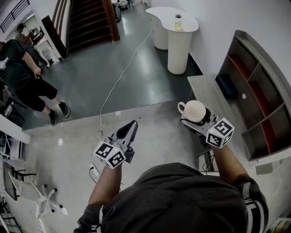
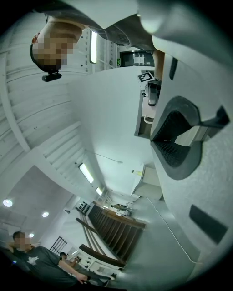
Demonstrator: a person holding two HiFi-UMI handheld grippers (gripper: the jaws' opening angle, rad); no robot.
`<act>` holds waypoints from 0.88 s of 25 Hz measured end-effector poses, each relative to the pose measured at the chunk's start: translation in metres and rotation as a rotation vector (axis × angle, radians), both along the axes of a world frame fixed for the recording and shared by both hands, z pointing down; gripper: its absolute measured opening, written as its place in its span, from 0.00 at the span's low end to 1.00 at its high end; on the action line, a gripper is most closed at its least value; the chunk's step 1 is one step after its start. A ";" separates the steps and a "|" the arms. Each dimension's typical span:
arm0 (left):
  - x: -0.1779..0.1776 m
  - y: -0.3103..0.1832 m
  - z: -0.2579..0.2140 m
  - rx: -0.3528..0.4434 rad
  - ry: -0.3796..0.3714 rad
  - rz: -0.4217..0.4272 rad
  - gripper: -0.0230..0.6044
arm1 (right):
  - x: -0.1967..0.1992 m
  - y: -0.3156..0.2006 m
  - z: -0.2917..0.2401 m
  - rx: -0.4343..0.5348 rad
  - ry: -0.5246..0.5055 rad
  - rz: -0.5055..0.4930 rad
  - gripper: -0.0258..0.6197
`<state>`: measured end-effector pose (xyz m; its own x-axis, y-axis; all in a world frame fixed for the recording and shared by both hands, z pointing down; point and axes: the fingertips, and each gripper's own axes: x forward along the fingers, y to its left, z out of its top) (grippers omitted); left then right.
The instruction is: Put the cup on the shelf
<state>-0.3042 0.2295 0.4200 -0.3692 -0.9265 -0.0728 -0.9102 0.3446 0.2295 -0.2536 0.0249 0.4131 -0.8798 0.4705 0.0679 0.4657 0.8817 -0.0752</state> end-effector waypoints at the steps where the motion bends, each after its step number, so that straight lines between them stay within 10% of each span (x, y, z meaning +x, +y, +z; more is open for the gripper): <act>1: -0.006 -0.005 0.000 -0.003 0.001 -0.008 0.05 | -0.009 -0.005 -0.001 -0.001 -0.001 -0.009 0.71; 14: -0.034 -0.123 -0.013 0.034 0.033 -0.210 0.05 | -0.077 -0.118 -0.008 0.013 0.001 -0.232 0.71; 22: -0.065 -0.097 -0.005 0.006 0.021 -0.197 0.05 | -0.109 -0.098 0.004 -0.010 0.008 -0.207 0.71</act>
